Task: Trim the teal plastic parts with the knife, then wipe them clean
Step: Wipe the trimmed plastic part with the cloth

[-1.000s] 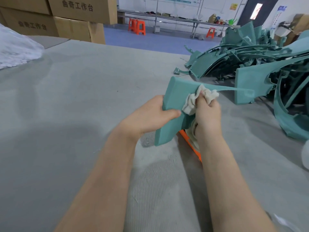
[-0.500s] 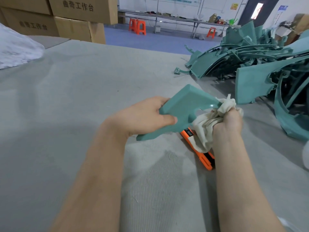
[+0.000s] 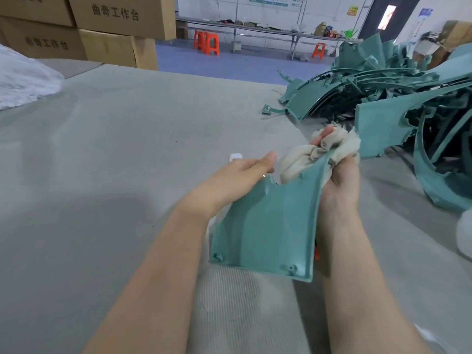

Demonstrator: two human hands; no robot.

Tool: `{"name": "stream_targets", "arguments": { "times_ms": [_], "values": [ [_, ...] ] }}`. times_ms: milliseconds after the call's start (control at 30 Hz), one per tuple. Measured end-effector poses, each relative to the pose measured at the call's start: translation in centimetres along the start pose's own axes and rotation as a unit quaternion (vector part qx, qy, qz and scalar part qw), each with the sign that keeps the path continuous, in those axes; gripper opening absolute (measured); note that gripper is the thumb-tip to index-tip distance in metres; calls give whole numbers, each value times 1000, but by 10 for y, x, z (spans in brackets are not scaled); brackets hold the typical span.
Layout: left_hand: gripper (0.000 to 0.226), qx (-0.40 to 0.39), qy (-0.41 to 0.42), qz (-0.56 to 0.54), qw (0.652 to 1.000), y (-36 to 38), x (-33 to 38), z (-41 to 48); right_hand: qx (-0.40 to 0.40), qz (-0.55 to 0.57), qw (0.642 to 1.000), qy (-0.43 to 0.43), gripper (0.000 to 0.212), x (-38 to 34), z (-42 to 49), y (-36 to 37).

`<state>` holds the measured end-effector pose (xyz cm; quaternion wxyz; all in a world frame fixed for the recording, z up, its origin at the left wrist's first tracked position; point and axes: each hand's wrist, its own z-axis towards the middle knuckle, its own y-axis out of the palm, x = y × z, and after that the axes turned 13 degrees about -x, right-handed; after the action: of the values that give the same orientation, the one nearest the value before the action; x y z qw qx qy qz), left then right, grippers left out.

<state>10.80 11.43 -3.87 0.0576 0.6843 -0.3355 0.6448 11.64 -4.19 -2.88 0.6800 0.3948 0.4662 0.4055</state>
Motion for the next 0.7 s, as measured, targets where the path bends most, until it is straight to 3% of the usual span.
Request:
{"name": "stream_targets", "arguments": {
  "times_ms": [167, 267, 400, 500, 700],
  "values": [
    [63, 53, 28, 83, 995, 7, 1, 5, -8, -17, 999, 36, 32, 0, 3, 2],
    [65, 91, 50, 95, 990, 3, 1, 5, 59, -136, 989, 7, 48, 3, 2, 2],
    [56, 99, 82, 109, 986, 0, 5, -3, 177, -216, 959, -38, 28, -4, 3, -9],
    [56, 94, 74, 141, 983, -5, 4, -5, 227, -226, 947, -28, 27, -14, 6, -18],
    [52, 111, 58, 198, 972, -13, 0, -6, 156, -316, 934, 59, 23, -17, 11, -19]
  ]
}}
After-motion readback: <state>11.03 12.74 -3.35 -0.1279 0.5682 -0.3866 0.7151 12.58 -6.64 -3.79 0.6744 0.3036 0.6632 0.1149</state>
